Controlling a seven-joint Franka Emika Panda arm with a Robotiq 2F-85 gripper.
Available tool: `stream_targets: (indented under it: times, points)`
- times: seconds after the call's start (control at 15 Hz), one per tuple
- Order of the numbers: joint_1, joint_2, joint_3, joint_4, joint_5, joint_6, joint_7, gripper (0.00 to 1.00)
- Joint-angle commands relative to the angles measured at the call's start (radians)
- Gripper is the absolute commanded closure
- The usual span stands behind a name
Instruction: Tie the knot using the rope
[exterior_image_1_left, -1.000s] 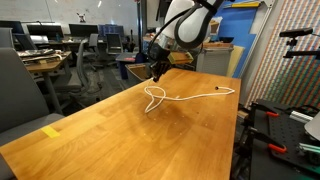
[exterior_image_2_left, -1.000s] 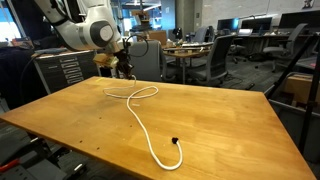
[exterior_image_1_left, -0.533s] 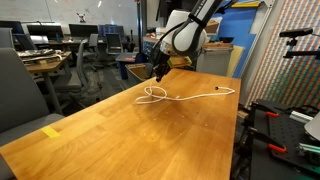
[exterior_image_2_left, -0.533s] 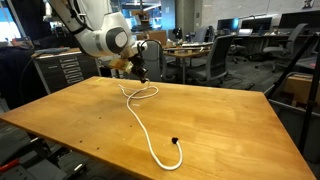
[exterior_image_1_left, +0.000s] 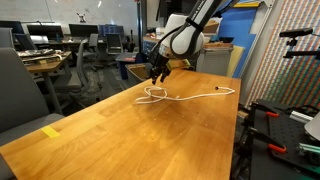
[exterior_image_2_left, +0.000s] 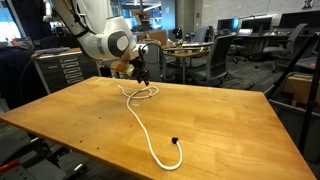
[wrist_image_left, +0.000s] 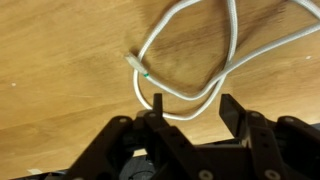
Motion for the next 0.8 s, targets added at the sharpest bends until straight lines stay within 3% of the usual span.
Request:
stream_targets:
  times: [0.0,0.2,0.33,0.67,0.73]
  points:
    - [0.005,0.001,-0.005,0.0,0.02,-0.001,-0.018,0.09]
    - [0.062,0.021,-0.111,0.008,-0.012,-0.003,0.024,0.0]
    - [0.09,0.05,-0.171,0.018,-0.016,-0.004,0.047,0.0]
    - [0.076,0.136,-0.161,0.079,0.016,-0.038,0.056,0.0]
    - [0.092,0.159,-0.175,0.101,0.016,-0.042,0.075,0.07]
